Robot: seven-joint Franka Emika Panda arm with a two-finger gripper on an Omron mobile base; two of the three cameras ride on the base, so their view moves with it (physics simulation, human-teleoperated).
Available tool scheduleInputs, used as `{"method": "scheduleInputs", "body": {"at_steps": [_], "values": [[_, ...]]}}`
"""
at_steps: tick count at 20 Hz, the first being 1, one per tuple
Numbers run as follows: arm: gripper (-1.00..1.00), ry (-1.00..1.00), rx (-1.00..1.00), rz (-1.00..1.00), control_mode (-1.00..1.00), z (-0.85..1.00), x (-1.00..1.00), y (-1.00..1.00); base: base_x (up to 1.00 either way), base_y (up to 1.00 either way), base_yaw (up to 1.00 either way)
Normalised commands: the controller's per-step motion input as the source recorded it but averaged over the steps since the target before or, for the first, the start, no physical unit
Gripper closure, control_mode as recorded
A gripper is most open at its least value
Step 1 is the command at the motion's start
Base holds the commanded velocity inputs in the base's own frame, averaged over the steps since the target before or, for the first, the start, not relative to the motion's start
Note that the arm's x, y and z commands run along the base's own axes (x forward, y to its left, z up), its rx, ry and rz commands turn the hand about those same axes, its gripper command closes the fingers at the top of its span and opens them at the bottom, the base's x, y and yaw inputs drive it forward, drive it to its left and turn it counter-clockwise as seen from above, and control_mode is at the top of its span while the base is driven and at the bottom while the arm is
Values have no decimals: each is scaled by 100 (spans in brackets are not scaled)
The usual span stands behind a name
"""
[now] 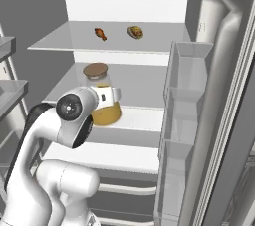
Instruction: Move the chicken drumstick and burrito from the second highest shelf to the top shelf to make space. Then, place the pitcher from the counter on the cleared second highest shelf.
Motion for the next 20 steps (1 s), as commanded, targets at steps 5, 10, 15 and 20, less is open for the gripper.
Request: {"method": "scheduleInputs", "body": {"at_steps": [5,10,15,20], "values": [[100,11,1,0,-100,0,54,0,0,0,0],[100,4,0,0,-100,0,51,0,0,0,0],[100,-10,1,0,-100,-3,32,0,0,0,0],[100,-8,1,0,-100,-6,39,0,0,0,0]]}}
